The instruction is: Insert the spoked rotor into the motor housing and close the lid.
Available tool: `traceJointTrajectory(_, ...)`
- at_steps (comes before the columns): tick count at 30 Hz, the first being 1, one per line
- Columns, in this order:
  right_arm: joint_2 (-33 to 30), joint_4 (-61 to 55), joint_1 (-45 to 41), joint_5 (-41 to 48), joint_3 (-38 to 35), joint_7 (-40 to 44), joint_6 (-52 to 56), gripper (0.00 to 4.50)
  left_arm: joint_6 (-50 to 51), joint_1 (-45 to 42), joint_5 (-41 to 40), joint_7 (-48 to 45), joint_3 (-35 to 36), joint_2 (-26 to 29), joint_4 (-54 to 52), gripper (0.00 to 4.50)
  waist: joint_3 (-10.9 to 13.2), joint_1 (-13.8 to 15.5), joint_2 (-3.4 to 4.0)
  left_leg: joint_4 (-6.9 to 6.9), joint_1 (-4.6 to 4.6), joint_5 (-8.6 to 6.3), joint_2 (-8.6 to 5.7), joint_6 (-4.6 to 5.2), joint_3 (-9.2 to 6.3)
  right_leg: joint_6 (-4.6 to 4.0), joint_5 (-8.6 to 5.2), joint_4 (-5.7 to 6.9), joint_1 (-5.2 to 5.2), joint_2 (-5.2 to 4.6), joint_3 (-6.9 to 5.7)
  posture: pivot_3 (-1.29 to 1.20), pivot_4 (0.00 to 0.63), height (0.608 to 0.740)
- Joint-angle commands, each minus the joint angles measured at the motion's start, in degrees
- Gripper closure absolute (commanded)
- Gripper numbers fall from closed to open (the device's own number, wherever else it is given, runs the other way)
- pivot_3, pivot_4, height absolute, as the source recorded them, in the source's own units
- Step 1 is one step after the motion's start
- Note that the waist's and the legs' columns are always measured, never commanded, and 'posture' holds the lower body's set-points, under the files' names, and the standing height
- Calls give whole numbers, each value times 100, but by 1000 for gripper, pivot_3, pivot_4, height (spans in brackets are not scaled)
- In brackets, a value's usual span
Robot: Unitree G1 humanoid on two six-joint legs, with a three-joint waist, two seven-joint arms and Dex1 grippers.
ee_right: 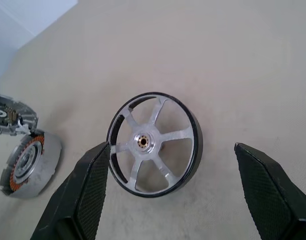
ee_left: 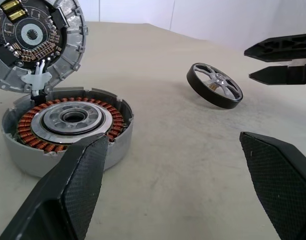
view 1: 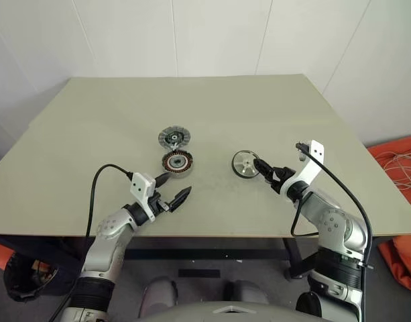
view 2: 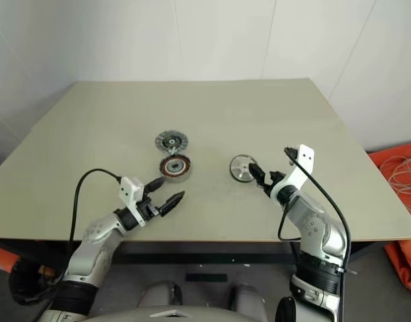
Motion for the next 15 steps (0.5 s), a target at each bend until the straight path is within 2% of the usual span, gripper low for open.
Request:
traceJointTrajectory(1,-112,268,-275,269,-160,1,-141,35,28,-67,-88,-25,-4,19,-188,0,1,0,2,0,-1,0,-1,0,0,0,0,0,0,0,0,0,0,740)
traceJointTrajectory(15,-238,841,-506,1198,-118,356,363,35,192,-130,-62,89,-52,-55,-309,0,2,3,11,1,-1,0,0,-1,3,-1,0,0,1,0,0,0,0,740)
